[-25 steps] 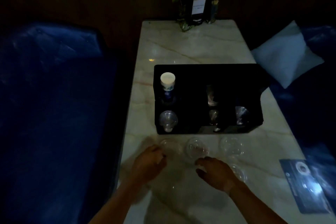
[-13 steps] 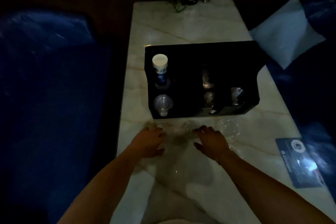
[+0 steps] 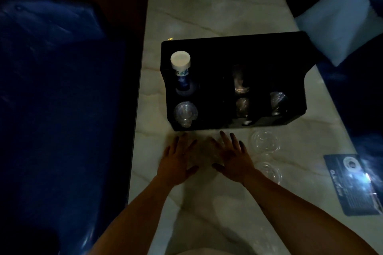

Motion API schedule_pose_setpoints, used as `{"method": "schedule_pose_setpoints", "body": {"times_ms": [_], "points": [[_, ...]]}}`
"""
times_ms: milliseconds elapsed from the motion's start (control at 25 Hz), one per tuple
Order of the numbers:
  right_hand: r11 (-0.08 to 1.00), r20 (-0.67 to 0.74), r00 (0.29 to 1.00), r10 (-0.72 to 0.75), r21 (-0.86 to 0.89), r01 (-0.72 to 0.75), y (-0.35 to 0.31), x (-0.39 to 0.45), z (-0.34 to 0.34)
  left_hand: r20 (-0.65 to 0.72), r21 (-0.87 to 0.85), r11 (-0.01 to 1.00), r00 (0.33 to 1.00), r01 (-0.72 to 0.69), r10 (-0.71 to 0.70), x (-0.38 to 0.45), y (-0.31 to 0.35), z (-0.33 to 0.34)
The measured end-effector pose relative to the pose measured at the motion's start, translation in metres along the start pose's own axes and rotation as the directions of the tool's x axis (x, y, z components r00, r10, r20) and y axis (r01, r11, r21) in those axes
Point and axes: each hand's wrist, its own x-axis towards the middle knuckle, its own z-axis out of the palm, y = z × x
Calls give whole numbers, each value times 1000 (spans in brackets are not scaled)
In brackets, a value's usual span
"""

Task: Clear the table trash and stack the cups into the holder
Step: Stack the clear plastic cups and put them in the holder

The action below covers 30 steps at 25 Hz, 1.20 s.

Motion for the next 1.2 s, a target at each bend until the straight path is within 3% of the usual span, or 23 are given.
{"method": "schedule_pose_setpoints", "body": {"times_ms": [360,560,680,760,960,1200], "points": [[998,-32,999,23,54,-21,-5,3,3,-27,-63,998,1000,-2,0,3,12,-4],[1000,-19,1000,20,12,-20,-1,-11,0,-94,96,995,994,-41,50,3,27,-9],[997,-57,998,39,73,-35,5,-28,0,0,26,988,989,149,-149,2,36,-11],[990,-90,994,59,130,-47,13,-42,0,-3,57,978,980,201,-201,1,41,-4],[958,-138,976,169,254,-131,41,-79,2,-33,59,985,987,159,-157,12,74,-5],[924,-188,933,305,297,-242,81,-112,9,-27,8,1000,1000,1,-1,43,121,-1]]}}
